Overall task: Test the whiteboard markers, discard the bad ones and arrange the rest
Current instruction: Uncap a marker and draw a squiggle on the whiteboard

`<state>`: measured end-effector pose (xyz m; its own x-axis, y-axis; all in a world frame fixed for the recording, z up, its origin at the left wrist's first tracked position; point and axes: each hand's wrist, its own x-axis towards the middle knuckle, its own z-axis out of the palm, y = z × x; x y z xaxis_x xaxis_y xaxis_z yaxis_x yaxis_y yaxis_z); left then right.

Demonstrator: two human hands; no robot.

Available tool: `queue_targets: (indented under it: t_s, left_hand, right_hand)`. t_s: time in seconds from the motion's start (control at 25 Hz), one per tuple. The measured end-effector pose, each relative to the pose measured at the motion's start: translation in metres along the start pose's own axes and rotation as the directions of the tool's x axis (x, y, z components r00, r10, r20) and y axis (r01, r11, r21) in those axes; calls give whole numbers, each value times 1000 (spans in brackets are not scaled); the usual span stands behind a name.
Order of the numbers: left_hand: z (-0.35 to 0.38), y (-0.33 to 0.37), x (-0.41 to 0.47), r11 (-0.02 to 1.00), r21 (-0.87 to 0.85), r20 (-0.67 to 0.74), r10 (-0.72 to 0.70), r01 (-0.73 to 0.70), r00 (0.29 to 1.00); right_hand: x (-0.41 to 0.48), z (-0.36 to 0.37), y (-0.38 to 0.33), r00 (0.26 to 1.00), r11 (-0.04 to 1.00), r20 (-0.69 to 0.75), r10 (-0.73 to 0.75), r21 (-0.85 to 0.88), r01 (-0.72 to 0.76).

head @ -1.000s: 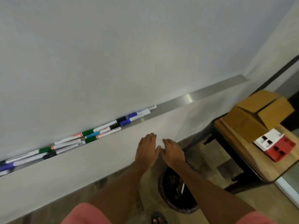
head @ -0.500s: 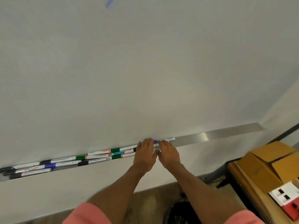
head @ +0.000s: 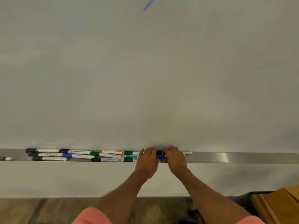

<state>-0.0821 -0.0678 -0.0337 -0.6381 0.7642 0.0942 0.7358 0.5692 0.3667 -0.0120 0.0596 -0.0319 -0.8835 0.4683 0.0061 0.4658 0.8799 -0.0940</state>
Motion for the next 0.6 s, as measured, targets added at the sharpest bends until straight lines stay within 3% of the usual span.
queue_targets:
  t_s: [0.36,0.6]
  left_hand:
    - [15,-5,3,1000,-15,-38,13,-13,999]
    - [-7,3,7,992,84,-44,100,-96,994]
  right_hand:
    - [5,12,5,996,988,21,-82,-132,84]
    - [-2,-18,-1,953,965,-151,-262,-69,254]
